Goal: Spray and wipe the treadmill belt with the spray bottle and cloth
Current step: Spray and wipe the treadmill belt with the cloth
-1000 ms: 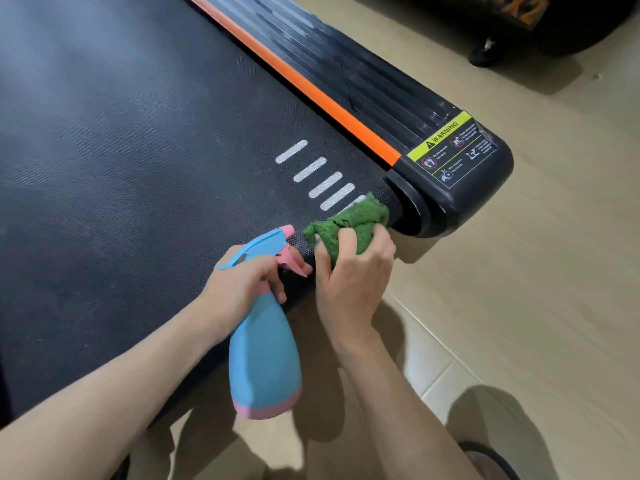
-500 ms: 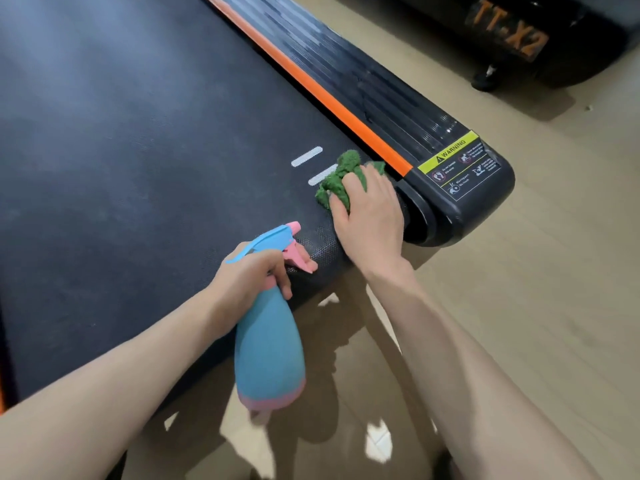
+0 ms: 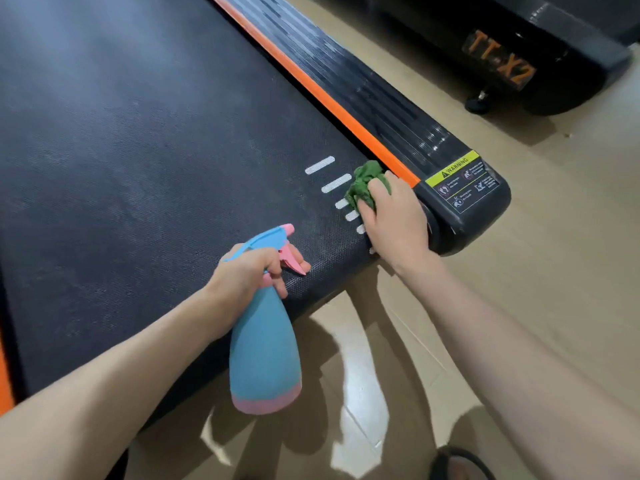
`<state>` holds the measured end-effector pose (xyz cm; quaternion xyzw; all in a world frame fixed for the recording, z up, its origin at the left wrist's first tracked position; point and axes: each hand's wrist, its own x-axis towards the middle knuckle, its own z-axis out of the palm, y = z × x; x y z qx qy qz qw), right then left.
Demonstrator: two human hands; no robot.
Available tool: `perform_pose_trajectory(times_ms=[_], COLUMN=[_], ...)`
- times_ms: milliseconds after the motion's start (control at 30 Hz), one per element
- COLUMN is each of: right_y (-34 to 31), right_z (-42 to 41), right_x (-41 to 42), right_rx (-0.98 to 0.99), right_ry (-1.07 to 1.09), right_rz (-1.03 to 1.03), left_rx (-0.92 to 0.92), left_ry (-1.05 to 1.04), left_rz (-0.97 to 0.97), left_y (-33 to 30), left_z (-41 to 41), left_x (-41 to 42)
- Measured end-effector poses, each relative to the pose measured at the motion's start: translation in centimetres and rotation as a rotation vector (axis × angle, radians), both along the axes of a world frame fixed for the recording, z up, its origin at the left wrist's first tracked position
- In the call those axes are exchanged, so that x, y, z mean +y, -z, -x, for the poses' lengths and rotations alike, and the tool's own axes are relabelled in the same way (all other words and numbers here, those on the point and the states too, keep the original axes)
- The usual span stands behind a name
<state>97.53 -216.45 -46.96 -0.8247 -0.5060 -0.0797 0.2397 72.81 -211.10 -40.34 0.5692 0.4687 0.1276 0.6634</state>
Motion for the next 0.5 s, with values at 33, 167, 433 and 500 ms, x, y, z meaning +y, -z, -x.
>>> perform_pose_trajectory(times_ms=[33, 167, 433, 500], right_y=[0.3, 1.4, 0.3, -1.1], right_z=[0.5, 6.3, 3.5, 0.8], right_x=[-0.2, -2.0, -2.5, -1.1], right_rx=[0.001, 0.062, -0.109, -0.077], right_ry=[0.010, -0.021, -0.330, -0.141], right_rz=[0.012, -0.034, 0.063, 0.088], left_rx=[-0.024, -0.052, -0.074, -0.072], left_ry=[-0.001, -0.051, -0.190, -0.213], left_rz=[0.008, 0.035, 0.077, 0.081], left_y=[-0.1, -0.6, -0.8, -1.0], left_z=[-0.1, 0.1, 1.3, 1.3], left_x=[-0.1, 0.1, 1.7, 1.4])
